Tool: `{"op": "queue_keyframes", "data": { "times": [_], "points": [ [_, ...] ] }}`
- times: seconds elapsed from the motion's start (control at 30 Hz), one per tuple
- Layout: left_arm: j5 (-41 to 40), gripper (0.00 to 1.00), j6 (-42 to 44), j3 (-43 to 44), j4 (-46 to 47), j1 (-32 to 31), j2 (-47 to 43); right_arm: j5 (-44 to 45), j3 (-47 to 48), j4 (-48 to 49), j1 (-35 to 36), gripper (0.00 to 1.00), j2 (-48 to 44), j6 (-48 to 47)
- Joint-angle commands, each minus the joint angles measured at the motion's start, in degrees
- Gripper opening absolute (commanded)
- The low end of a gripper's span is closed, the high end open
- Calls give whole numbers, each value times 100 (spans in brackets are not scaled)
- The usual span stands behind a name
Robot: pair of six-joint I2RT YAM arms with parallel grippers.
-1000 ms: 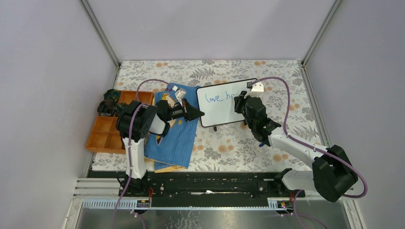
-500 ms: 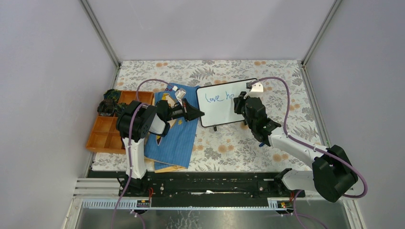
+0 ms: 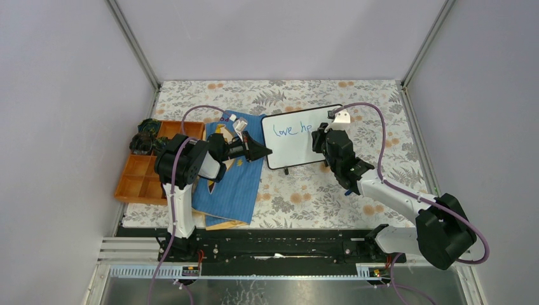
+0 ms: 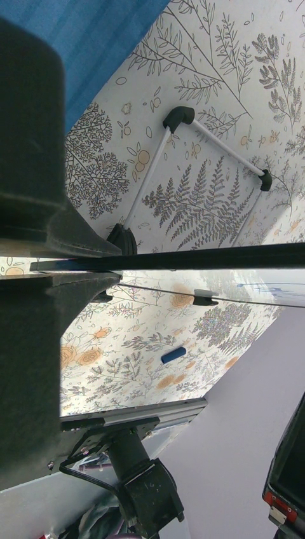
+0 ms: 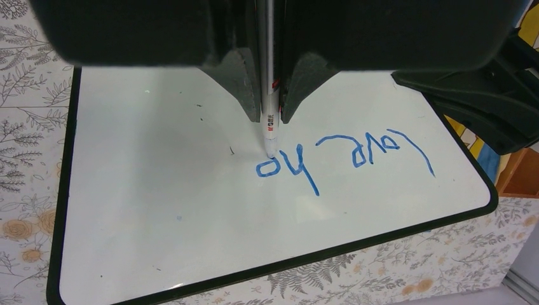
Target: Write a sentence on the whiteboard
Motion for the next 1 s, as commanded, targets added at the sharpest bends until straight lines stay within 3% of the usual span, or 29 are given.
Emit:
{"op": "queue_keyframes", "data": {
  "times": [0.0,0.4,0.97],
  "points": [
    [-239,0,436,-143,-696,86,226,407,66,-154,-40,0,-76,-11],
    [-231,0,433,-140,-697,86,232,811,99,-160,-41,0,-146,-32],
    [-230,0,440,-137,-697,86,232,741,-164,283,-91,0,-503,53]
  ]
}}
